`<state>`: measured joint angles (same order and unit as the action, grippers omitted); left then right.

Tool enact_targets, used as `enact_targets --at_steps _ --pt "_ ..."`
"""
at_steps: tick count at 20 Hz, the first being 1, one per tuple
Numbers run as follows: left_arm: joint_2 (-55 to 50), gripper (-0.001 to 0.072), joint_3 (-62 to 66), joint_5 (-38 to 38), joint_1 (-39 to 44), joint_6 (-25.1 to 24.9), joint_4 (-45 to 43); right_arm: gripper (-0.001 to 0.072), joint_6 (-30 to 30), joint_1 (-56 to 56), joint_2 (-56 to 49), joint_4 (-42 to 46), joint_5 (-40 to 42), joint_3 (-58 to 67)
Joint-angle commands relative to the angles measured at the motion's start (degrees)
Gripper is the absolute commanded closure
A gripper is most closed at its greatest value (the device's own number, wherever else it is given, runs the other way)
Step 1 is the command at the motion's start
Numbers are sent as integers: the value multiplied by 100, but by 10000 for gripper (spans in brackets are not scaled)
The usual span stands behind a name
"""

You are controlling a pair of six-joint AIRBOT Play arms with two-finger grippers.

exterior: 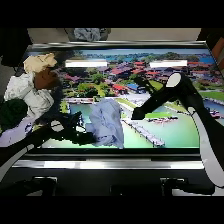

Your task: Fold the shirts.

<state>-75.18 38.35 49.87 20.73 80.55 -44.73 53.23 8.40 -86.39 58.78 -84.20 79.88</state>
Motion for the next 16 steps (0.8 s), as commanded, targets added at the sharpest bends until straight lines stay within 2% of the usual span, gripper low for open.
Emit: enact_targets --at_steps 1,7,9,11,13,16 --pt "-61 664 -109 -603 101 -76 227 2 -76 221 -170 -205 492 -146" --pt "39 665 -109 -592 79 -208 76 3 -144 221 -748 -1217 1392 -144" --pt "74 666 -109 -577 79 -225 74 5 -136 221 -970 -1226 1751 -144" --pt "138 666 -109 -577 79 -267 76 11 50 221 -1185 -1513 2245 -144" --pt "201 665 -109 -575 79 -267 76 15 -151 264 -1443 -2083 2284 -144" --pt "302 665 -109 -533 79 -262 76 15 -164 463 -1766 -2170 2476 -144"
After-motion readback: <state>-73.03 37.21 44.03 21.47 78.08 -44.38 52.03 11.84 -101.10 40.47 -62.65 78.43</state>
